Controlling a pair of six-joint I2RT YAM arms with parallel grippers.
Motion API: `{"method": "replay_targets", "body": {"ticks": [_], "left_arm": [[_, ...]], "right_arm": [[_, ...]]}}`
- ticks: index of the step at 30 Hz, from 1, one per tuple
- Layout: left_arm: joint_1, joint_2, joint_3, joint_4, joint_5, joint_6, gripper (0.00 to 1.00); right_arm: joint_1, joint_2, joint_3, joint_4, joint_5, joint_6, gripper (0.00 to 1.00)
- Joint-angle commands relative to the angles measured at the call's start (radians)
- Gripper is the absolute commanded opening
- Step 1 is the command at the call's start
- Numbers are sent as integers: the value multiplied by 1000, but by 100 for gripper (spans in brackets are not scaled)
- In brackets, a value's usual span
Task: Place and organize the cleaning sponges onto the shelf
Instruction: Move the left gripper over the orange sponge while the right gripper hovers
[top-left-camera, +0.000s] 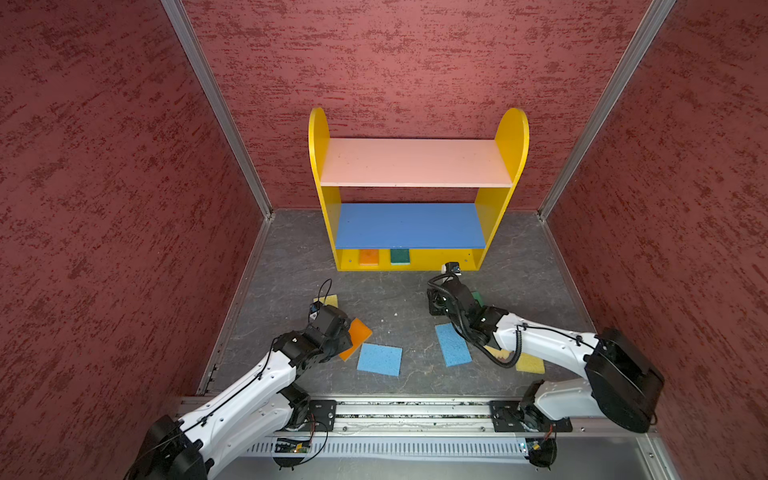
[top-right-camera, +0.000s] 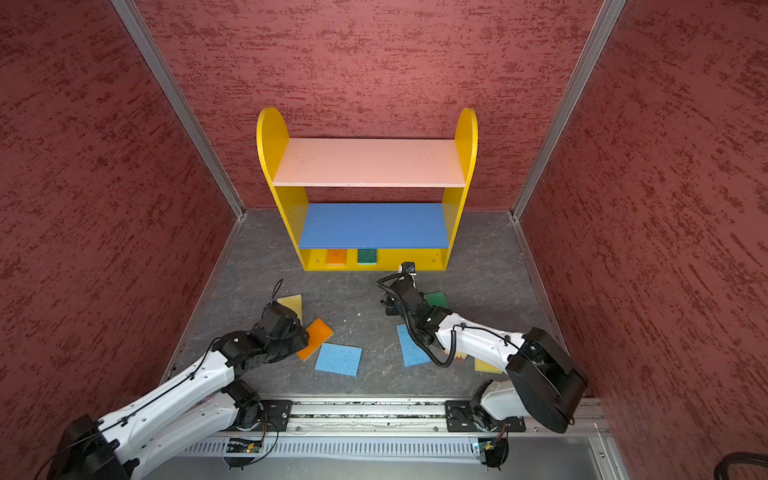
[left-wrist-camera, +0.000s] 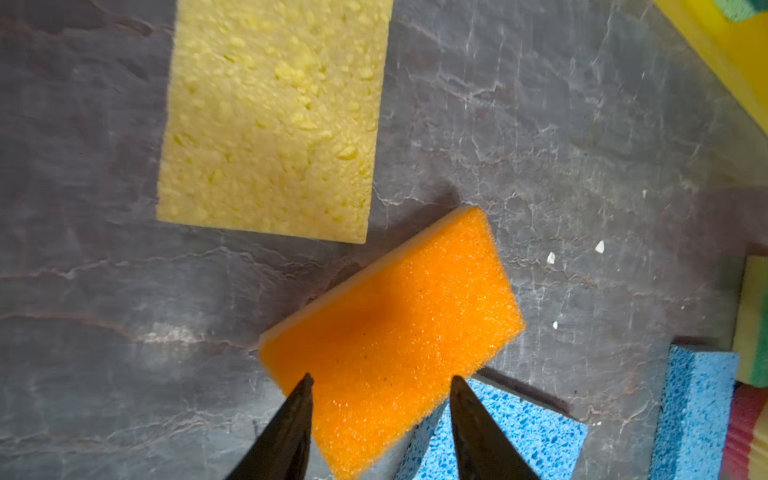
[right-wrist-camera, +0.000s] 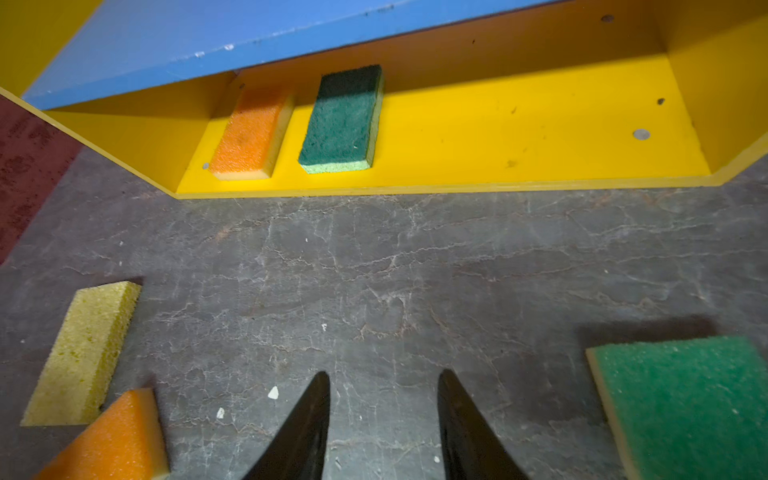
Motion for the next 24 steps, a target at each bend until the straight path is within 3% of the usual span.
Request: {"method": "replay_targets", "body": {"ticks": [1, 11, 14, 21, 24], "left_arm": [[10, 44, 19, 95, 51, 39, 46], [7, 312, 42, 352, 114, 47, 34], [6, 407, 116, 383, 119, 64, 26], [-86, 600, 336, 420, 130, 96, 24], [-124, 654, 388, 409, 131, 85, 16]], "right_arm": [[-4, -47, -23, 30, 12, 15, 45], [-4, -97, -22, -21, 22, 26, 45], [-4, -103, -22, -26, 21, 23, 46], [-4, -118, -36, -30, 7, 45, 46], [-4, -129, -55, -17, -9, 74, 47]]}}
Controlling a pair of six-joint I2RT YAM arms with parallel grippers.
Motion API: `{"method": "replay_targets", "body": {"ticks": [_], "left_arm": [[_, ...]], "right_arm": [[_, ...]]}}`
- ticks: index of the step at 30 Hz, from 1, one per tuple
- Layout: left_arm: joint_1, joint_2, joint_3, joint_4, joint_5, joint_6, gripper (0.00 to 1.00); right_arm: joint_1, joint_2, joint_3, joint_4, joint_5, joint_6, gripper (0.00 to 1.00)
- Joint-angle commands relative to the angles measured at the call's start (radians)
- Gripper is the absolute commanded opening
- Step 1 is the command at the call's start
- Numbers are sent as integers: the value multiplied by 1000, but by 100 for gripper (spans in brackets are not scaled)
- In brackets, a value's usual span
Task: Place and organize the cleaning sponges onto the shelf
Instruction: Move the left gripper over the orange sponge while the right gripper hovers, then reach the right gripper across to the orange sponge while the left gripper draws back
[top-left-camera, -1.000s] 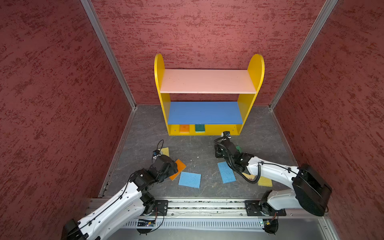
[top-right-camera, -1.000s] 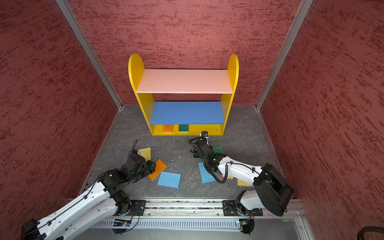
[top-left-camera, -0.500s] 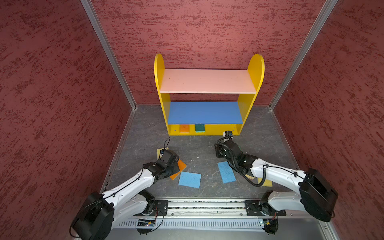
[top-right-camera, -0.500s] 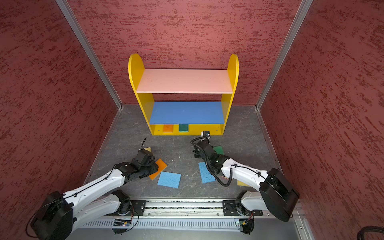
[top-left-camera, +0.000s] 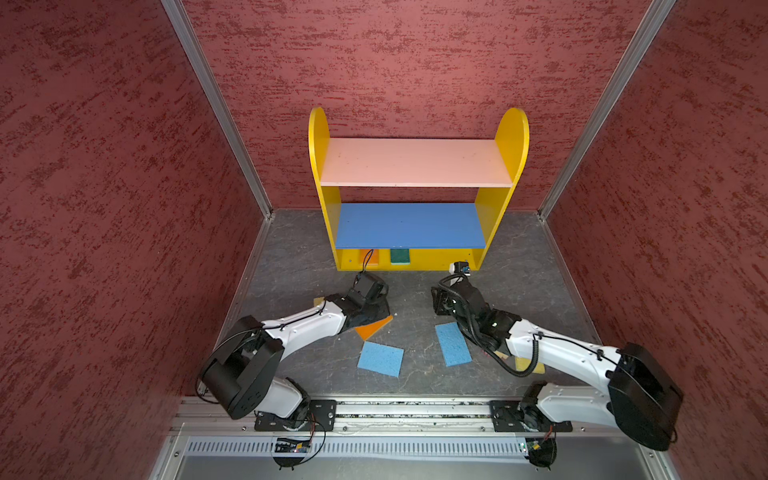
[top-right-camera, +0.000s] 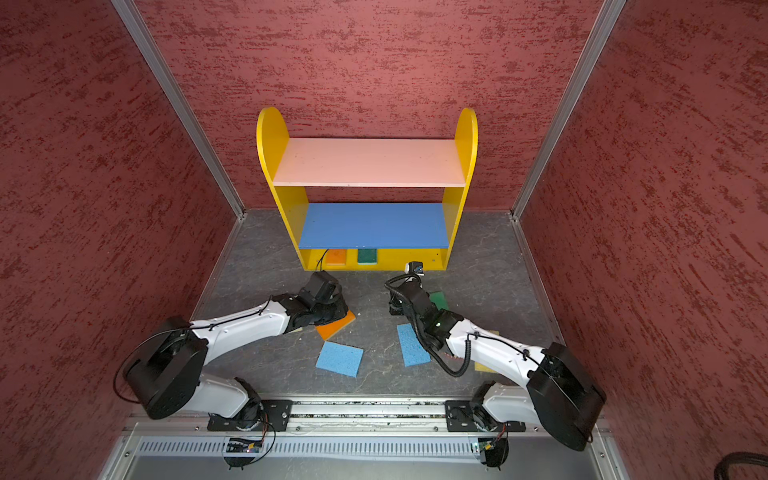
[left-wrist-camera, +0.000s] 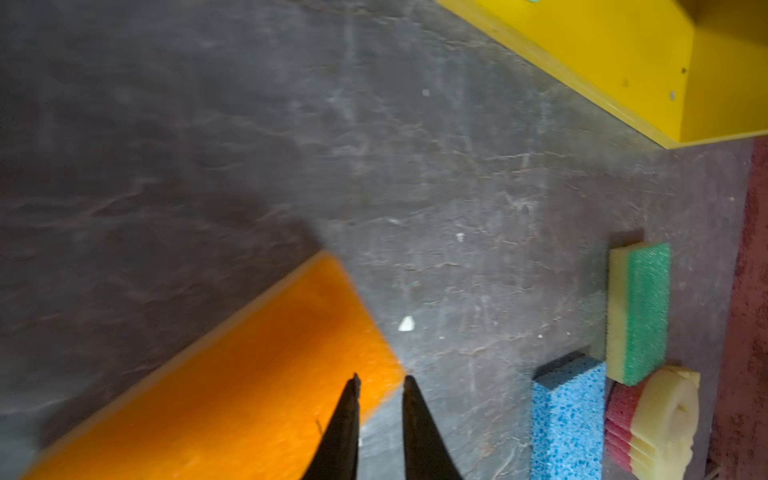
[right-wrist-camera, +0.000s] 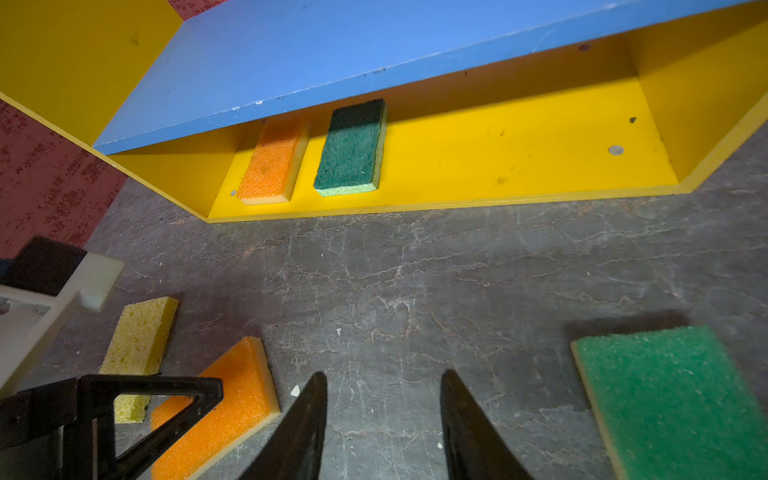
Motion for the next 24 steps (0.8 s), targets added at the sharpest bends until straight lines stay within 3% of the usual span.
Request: {"method": "replay_targets", "body": {"ticks": [1, 6, 10, 14, 18, 24], "left_arm": [[-28, 27, 33, 21, 10, 9, 15], [-20, -96, 10, -6, -45, 26, 20], [10, -242, -33, -95, -130, 70, 37], [140, -343, -138, -135, -51, 49, 57], [208, -409, -229, -137, -23, 49, 60], [166, -433, -322, -67, 8, -3, 59]], "right_arm": [[-4, -27, -28, 20, -26, 41, 48], [-4, -12, -69, 111, -137, 23, 51], [-4, 48, -34, 115, -184, 21, 51], [-4, 103, -20, 181, -264, 35, 49], [-3, 145, -33, 246, -308, 60, 49], [-1, 160, -36, 243, -320, 68, 49]]}}
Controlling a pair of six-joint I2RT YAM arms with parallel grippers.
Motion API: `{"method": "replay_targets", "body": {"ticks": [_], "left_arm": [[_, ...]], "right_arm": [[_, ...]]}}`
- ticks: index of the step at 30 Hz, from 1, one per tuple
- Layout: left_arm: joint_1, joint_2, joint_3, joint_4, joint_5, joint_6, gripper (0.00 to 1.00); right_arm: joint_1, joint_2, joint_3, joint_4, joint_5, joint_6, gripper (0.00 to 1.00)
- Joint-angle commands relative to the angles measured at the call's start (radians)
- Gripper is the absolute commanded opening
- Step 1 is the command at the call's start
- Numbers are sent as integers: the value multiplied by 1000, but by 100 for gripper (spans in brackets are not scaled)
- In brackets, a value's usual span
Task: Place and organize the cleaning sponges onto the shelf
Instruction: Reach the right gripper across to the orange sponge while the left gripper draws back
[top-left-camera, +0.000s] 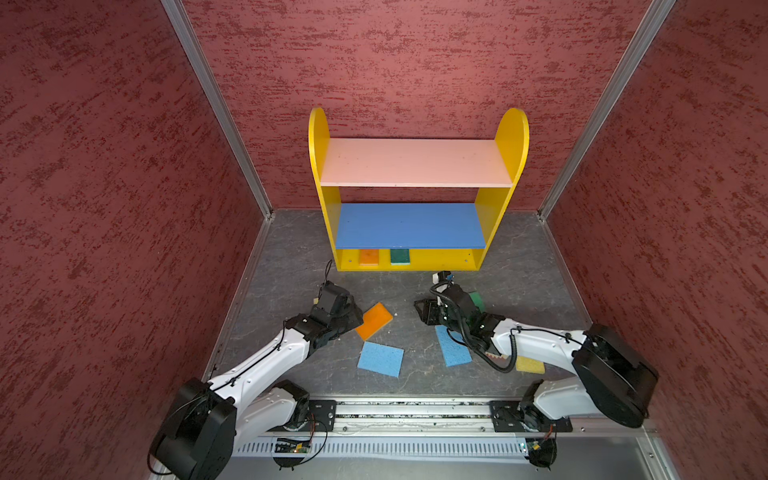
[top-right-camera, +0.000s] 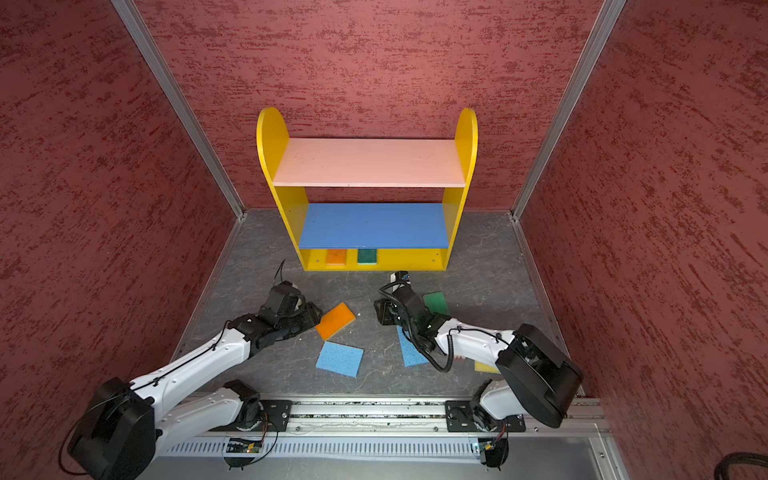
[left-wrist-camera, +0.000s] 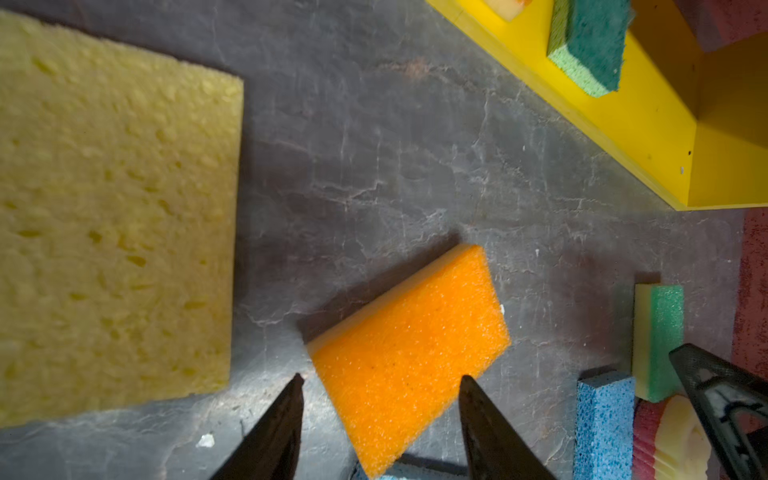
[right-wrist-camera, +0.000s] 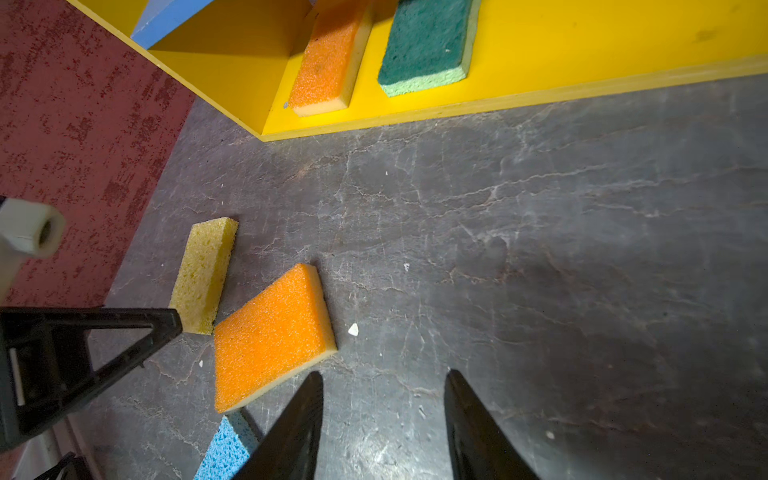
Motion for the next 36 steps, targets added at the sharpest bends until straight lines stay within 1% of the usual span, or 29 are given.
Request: {"method": "replay_targets", "body": {"ticks": [1, 3, 6, 10, 13, 18, 22, 25, 29, 34, 36], "left_arm": [[-38, 2, -23, 49, 18, -40, 59], [-73, 27, -23, 60, 10, -60, 58], [-151, 75, -16, 91, -22, -89, 57], [-249, 190, 32, 149, -30, -133, 55], [-307, 288, 96, 203, -26, -136, 54], [-346, 437, 230, 224, 23, -107, 52], [-362, 482, 307, 221, 36, -73, 51], [-360, 457, 322, 200, 33, -65, 51], [-339, 369, 297, 152, -4, -45, 52], [-279, 192, 210, 76, -46, -46, 54], [-237, 111, 161, 45, -53, -51, 55]], "right_arm": [[-1, -5, 13, 33, -20, 8, 49], [-1, -17, 13, 15, -2, 4, 49], [-1, -38, 2, 15, 14, 9, 49], [-2, -45, -6, 12, 24, 11, 49], [-2, -48, -11, 16, 15, 20, 49], [-2, -79, -18, -16, 34, 18, 46], [-3, -124, -43, -36, 65, 18, 46], [-2, -143, -49, -66, 96, 30, 46], [-2, -130, -53, -59, 93, 35, 47], [1, -45, -4, -62, 59, 47, 47], [13, 5, 38, -76, 62, 41, 47]]}}
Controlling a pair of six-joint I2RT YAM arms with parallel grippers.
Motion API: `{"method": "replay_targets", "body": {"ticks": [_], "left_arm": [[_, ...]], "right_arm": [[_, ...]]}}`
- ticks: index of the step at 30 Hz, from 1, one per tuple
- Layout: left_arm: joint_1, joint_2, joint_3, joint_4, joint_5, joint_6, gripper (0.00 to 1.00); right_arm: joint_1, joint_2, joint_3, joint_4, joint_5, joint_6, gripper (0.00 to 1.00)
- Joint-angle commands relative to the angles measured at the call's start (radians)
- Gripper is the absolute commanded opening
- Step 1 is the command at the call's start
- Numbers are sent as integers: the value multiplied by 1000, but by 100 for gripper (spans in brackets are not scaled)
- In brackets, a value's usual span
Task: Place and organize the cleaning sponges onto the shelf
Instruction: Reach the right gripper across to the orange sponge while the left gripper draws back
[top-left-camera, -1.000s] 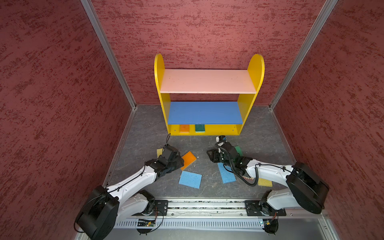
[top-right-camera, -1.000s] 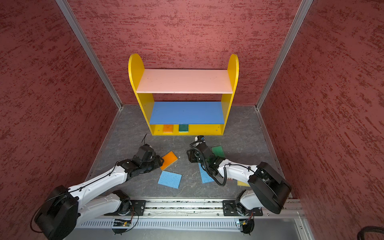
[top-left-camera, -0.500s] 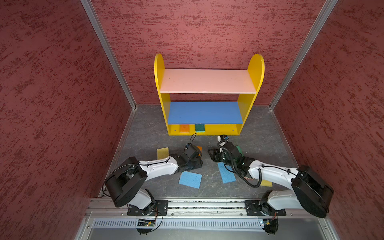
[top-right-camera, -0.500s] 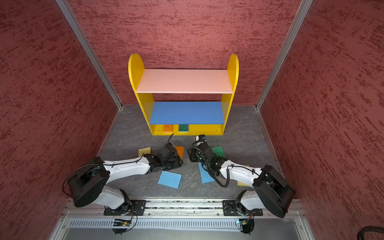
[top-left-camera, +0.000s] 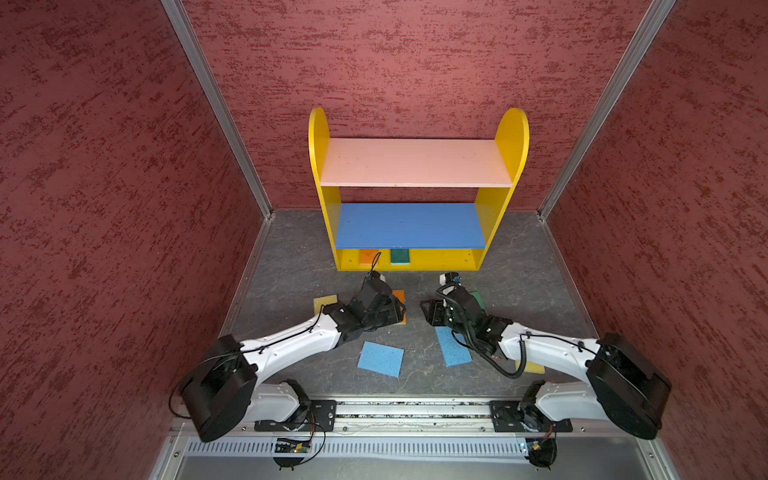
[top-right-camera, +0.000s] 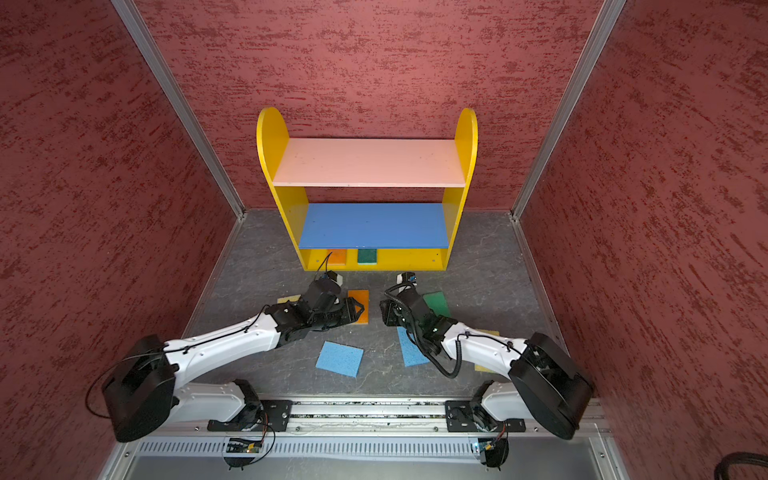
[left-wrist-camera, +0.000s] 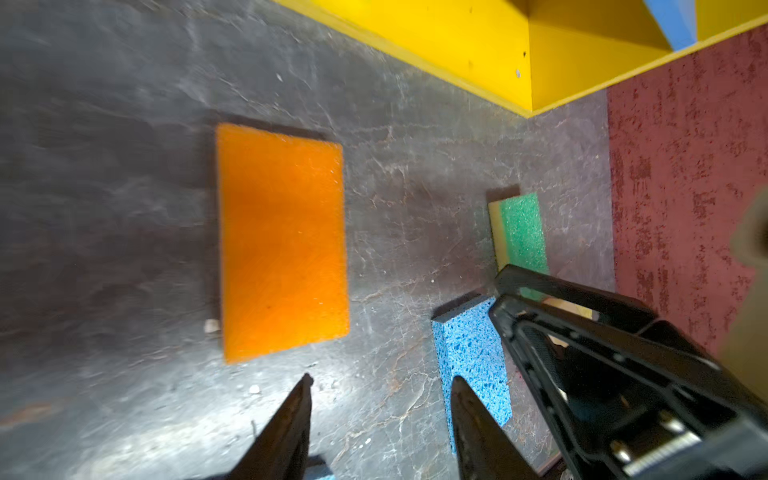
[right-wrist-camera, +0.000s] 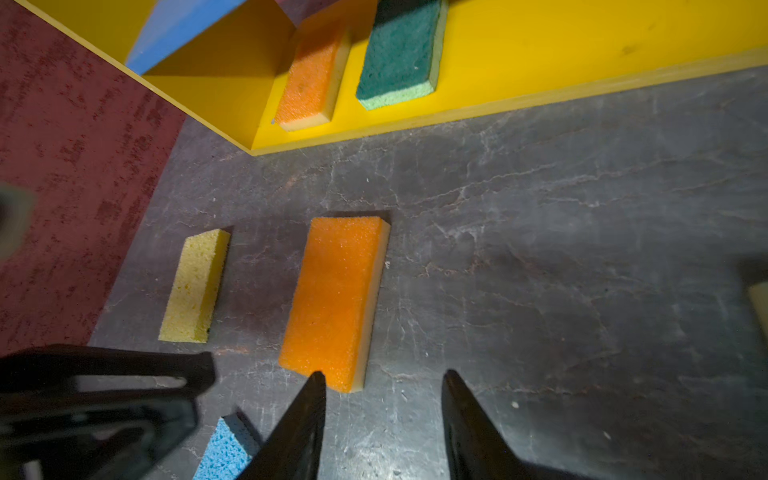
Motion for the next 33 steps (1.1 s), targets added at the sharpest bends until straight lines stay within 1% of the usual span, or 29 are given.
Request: {"method": "replay_targets", "body": {"ticks": [1, 3, 6, 8, 11, 15, 18, 22, 25, 26, 28, 30, 33], "left_arm": [[63, -98, -70, -95, -30, 6, 55], [107, -175, -111, -125, -12, -2, 55], [143, -281, -156, -168, -28, 4, 57], [174, -329, -173, -209, -36, 2, 59], [212, -387, -185, -238, -13, 4, 60], [235, -409, -201, -256, -1, 16, 61], [243, -409, -208, -258, 33, 19, 61], [249, -413, -222, -266, 27, 31, 62], [258, -426, -231, -261, 43, 19, 62], [259, -434, -234, -260, 44, 20, 61], [260, -446, -239, -260, 37, 26, 62], [270, -453, -239, -271, 36, 31, 62], [279, -469, -243, -287, 46, 36, 62]], "right_arm": [[15, 71, 78, -37, 11, 13, 47], [28, 136, 135, -85, 28, 18, 47], [45, 204, 196, -112, 29, 34, 49], [54, 246, 219, -106, 24, 46, 49], [68, 310, 262, -109, 3, 71, 49], [83, 386, 327, -161, 7, 94, 48], [85, 409, 345, -181, 3, 102, 48], [87, 436, 358, -202, -1, 111, 46], [88, 456, 351, -181, -21, 117, 39], [88, 460, 346, -171, -27, 118, 34], [89, 466, 339, -165, -15, 110, 22], [86, 463, 332, -159, 0, 82, 12], [82, 436, 319, -142, 17, 19, 5]]}}
